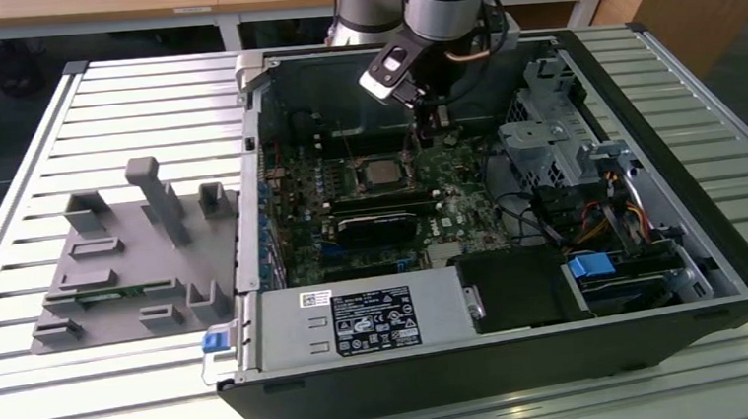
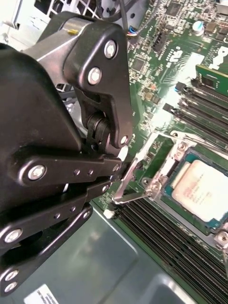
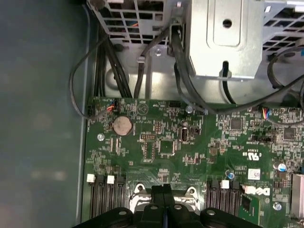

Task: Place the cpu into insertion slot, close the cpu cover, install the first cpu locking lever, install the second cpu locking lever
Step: 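Close the cpu cover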

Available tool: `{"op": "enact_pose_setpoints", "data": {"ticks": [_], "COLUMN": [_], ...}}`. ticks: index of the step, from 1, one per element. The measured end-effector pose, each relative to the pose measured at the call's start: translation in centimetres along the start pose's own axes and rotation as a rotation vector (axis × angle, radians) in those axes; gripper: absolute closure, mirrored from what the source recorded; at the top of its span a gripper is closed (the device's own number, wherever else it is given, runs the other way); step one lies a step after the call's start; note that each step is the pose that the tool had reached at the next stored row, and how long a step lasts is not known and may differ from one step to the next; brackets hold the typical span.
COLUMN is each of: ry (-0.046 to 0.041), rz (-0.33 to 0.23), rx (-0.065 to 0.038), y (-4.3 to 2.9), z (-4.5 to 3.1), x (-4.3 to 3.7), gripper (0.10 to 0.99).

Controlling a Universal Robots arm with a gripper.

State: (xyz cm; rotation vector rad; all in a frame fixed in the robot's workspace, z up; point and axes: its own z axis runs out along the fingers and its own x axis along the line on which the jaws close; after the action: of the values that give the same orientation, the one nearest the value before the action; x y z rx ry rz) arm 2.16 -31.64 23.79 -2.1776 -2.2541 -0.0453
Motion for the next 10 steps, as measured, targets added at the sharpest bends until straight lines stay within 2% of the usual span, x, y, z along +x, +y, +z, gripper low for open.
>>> {"op": "enact_pose_setpoints", "data": {"ticks": [10], "ry": [0.0001], "rz": [0.000], "rx": [0.000], "y": [-1.12], "z": [0.48], "x": [0.03], "gripper": [0.980]}}
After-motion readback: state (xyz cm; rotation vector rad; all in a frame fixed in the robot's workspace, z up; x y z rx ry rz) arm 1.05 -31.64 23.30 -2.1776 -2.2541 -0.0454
